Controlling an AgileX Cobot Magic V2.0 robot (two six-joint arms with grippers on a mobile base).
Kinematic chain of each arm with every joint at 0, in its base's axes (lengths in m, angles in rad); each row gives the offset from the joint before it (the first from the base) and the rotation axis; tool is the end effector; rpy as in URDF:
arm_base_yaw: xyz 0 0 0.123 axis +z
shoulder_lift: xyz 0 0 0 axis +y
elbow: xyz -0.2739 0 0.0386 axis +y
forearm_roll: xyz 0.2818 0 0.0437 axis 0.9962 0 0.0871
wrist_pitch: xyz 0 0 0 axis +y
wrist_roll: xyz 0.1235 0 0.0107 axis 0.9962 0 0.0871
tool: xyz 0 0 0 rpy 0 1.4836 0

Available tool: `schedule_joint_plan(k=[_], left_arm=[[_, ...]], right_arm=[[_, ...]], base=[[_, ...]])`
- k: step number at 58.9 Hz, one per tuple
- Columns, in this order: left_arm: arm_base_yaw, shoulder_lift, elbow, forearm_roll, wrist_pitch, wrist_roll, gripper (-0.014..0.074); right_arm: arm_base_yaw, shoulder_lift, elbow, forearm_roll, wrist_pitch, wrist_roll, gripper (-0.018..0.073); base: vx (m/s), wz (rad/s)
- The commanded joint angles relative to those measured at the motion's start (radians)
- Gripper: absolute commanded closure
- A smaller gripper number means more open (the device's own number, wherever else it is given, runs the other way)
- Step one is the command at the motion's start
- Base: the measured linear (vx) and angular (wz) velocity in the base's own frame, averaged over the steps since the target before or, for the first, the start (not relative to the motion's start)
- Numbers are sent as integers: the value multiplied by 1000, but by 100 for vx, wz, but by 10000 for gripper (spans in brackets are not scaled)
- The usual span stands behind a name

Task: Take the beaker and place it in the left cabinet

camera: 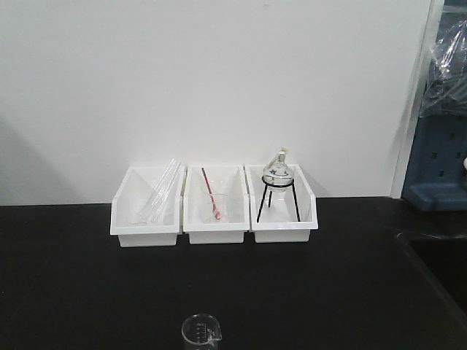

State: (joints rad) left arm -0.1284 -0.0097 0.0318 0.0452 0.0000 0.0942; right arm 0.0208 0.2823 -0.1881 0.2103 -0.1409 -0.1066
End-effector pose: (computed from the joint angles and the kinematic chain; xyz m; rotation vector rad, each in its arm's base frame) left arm 0.1311 -0.0169 0.2044 0.2010 1.4922 0.0088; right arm 0.1553 -0.0004 0.2694 0.0823 1.4381 0.0794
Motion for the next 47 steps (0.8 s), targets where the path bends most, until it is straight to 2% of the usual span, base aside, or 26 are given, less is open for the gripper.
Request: schedule_joint_plan(k=[1, 12, 19, 29, 32, 38, 43, 47], left_arm=[[-1, -19, 16, -3, -75, -3, 595], [-1, -19, 16, -3, -75, -3, 595], [-1, -19, 16, -3, -75, -3, 595], [-1, -19, 16, -3, -75, -3, 595], [-1, -19, 16, -3, -75, -3, 595], [-1, -19, 16, -3, -75, -3, 595], [-1, -19, 16, -3, -75, -3, 595], [-1, -19, 16, -3, -75, -3, 595]], right_arm=[[-7, 101, -36, -3, -77, -43, 282], [-7, 255, -35, -3, -183, -45, 137], [-7, 323, -35, -3, -267, -32, 125], [-7, 411, -35, -23, -275, -29, 125], [-5, 433, -36, -71, -282, -24, 125], [33, 496, -60, -281, -316, 27, 125], [106, 558, -103, -468, -350, 97, 125], [171, 616, -146, -566, -354, 139, 125]], base=[[0, 0], [0, 0], [0, 0], [0, 0], [0, 0], [0, 0], [0, 0], [0, 0]])
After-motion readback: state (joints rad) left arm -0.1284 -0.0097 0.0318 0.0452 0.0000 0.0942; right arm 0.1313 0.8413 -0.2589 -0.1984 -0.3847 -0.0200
